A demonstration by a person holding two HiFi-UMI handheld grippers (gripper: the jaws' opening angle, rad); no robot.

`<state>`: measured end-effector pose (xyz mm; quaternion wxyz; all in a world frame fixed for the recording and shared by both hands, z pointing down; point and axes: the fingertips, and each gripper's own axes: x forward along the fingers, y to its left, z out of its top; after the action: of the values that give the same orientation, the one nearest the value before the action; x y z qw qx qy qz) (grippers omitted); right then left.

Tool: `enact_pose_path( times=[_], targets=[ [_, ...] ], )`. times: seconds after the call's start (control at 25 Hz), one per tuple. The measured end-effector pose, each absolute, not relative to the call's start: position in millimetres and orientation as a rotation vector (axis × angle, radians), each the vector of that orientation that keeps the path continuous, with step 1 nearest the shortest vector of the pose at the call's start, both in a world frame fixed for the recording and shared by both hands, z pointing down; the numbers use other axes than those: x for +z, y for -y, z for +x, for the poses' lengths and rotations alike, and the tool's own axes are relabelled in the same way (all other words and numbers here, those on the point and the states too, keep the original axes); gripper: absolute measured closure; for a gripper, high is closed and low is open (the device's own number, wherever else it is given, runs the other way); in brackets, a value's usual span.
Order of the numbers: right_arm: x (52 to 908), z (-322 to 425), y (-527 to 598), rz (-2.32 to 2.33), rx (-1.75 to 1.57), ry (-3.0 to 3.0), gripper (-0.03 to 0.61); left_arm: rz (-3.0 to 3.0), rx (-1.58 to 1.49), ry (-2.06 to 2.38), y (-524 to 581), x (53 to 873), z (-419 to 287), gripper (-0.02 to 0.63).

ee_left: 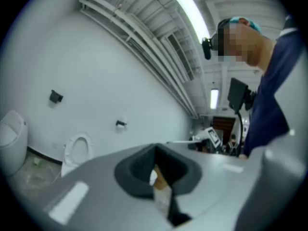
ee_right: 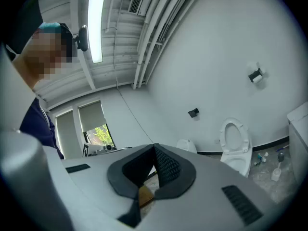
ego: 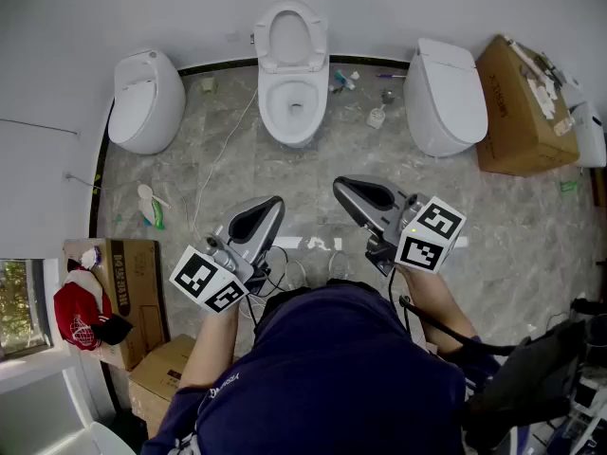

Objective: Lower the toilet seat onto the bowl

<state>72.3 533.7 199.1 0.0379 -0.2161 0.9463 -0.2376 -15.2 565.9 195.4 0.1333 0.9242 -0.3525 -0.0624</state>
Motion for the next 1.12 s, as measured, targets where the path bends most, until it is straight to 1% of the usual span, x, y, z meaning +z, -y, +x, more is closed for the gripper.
enact_pose_path(
  times=[0.32,0.6,0.88,1.12],
  targets=[
    [202.6,87.7,-521.8,-0.656,-0.754,-2.888,0.572,2.676,-0.173,1.032,-554.5,197.4,-0.3,0.611],
    [208.8,119.5,-501.2,-0.66,-0.841,-2.853,0.571,2.666,-0.169,1.087,-538.5,196.9,14.3,0.611],
    [228.0,154.4,-483.3,-0.671,-0.922,-2.838,0.571,2.65,-0.159,1.144,-523.4,196.7,29.7,0.611],
    [248.1,161.3,-451.2,-0.67,-0.987,-2.833,0.571,2.622,-0.132,1.18,-498.3,205.4,27.7,0.611]
  ],
)
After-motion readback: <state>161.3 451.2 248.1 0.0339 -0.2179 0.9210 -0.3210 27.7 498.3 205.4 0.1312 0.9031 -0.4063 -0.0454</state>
